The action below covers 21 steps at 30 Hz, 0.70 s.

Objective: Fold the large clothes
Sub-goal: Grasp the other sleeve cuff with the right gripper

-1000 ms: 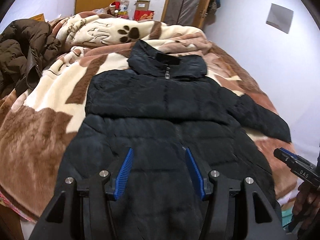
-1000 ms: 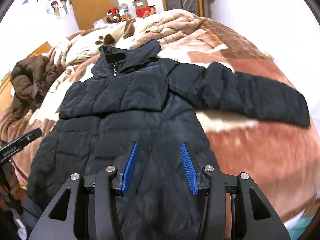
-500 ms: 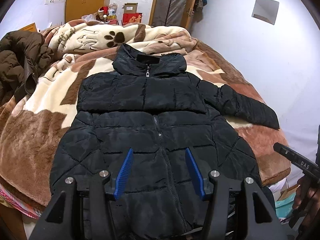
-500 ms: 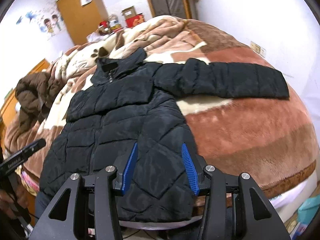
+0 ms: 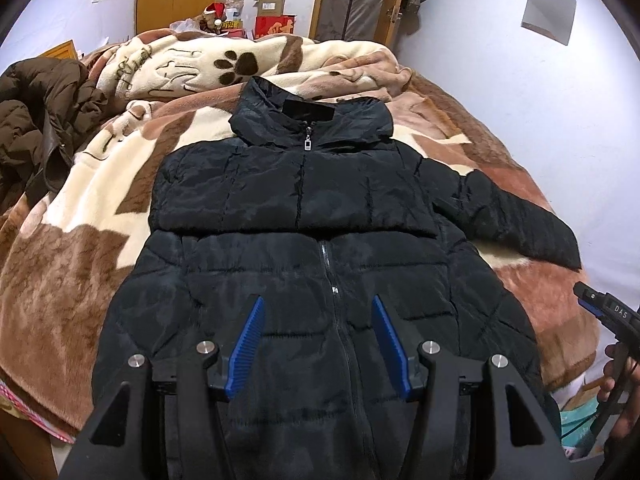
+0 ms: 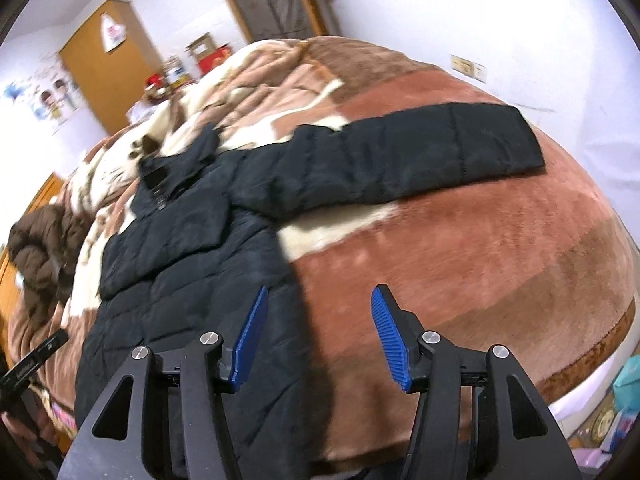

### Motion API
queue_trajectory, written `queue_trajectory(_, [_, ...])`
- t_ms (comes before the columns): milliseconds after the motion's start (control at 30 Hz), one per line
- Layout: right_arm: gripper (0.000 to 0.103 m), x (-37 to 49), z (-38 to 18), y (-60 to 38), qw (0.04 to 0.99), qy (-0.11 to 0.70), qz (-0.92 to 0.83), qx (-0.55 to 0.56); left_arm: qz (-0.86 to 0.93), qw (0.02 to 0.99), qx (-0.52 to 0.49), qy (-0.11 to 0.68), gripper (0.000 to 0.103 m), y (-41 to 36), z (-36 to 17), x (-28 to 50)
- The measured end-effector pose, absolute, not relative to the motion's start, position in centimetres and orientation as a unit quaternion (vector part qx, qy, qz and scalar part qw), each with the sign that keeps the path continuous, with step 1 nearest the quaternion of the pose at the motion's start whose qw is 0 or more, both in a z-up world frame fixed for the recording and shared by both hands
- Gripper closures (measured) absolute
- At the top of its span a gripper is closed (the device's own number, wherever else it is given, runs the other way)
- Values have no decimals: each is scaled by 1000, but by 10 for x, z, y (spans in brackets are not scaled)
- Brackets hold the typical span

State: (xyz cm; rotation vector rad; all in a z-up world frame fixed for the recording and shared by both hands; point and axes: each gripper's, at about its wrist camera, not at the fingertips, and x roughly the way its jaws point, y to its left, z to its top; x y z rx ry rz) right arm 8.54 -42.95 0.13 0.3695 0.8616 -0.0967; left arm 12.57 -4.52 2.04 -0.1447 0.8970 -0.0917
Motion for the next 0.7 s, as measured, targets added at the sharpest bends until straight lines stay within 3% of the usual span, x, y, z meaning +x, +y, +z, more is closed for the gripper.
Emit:
queue_trajectory(400, [47, 158, -58, -528, 859, 427, -118, 255, -35, 891, -63, 449, 45, -55, -10, 190])
queue_trajectory(467, [42, 169, -67, -543, 854, 427, -127, 270, -35, 888, -62, 454, 45, -56, -16, 194])
queue_trajectory(700, [42, 188, -73, -576, 854, 387, -134, 322, -24, 881, -63, 469, 45, -53, -34, 206])
